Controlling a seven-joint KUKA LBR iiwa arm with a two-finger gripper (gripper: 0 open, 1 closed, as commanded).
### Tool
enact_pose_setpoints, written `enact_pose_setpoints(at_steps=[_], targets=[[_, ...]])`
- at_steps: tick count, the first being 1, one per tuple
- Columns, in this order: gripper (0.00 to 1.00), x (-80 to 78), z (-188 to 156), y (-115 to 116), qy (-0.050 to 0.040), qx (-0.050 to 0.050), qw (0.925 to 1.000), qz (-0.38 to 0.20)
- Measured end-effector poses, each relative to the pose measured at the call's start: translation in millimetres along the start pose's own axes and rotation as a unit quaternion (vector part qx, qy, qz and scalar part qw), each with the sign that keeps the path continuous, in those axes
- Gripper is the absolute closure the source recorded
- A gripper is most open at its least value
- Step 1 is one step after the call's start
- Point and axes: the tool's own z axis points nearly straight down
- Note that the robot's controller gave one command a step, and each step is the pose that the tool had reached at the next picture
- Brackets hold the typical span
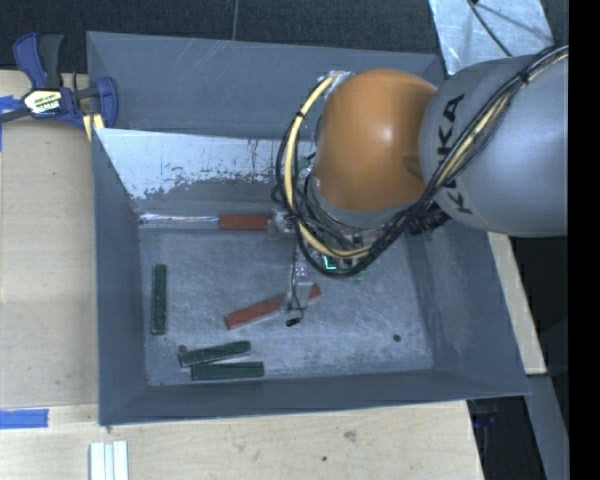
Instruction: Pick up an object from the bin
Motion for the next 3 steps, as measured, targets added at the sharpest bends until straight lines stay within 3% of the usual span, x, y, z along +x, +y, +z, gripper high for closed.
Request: enact_pose_setpoints(at_steps=[1,2,3], targets=[[0.00,-13.8,125,-7,-0.0009,0.001,0.9996,-0.028],[1.00,-15.5,120,-7,-0.0043,0.000,0.9996,-0.027],[1.00,-10.9,120,-103,-0.0018,0.000,0.9968,0.079]])
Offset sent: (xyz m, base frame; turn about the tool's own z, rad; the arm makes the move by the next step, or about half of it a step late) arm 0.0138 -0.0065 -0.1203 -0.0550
